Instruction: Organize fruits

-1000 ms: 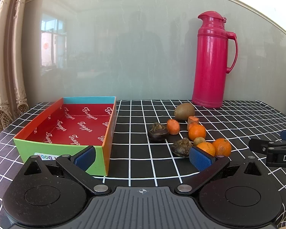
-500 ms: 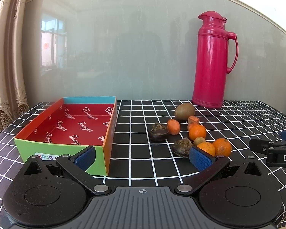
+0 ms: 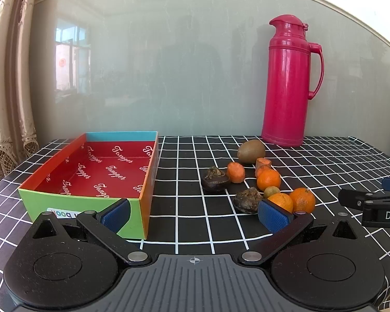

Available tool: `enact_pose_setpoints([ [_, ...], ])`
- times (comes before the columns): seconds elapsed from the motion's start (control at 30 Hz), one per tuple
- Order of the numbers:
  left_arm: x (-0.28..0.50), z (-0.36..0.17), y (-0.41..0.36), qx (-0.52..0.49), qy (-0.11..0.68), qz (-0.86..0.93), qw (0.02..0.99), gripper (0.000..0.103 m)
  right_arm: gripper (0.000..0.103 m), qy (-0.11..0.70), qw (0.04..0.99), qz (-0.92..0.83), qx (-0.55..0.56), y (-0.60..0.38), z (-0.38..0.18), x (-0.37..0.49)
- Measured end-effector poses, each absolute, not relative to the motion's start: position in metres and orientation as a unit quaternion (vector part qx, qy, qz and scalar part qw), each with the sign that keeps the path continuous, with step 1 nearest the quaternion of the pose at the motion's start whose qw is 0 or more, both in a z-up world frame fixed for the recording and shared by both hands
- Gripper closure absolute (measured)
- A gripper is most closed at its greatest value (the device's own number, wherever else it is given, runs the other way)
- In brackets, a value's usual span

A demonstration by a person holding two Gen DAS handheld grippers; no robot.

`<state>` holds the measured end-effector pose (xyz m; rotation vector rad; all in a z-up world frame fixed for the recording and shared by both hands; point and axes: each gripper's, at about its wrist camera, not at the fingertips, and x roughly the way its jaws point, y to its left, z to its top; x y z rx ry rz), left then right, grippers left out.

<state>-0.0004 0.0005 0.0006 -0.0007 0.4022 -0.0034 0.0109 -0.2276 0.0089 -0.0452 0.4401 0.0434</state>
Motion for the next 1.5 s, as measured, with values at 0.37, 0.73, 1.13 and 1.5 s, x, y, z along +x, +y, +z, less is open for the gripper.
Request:
enact_pose_setpoints([
  [0.37,0.002,0.000,-0.005,0.004,0.208,-0.012,0.978,0.000,0.000,0.217,0.976,0.015,-0.021,-0.231,0.009,0.011],
  [0.73,0.015,-0.003,-0.018,-0.020,0.224,-0.026,0.974,0.000,0.000,0.217,0.976,-0.009,-0.004,-0.248,0.010,0.011],
  [1.13,0.052,-0.023,-0.056,-0.017,0.271,-0.073,0.960,0.000,0.000,0.209,0.976,-0.064,0.028,-0.279,0.019,0.026],
  [1.5,0.075,-0.033,-0.079,-0.003,0.300,-0.087,0.950,0.037,0.000,0.210,0.972,-0.095,0.050,-0.295,0.018,0.043],
])
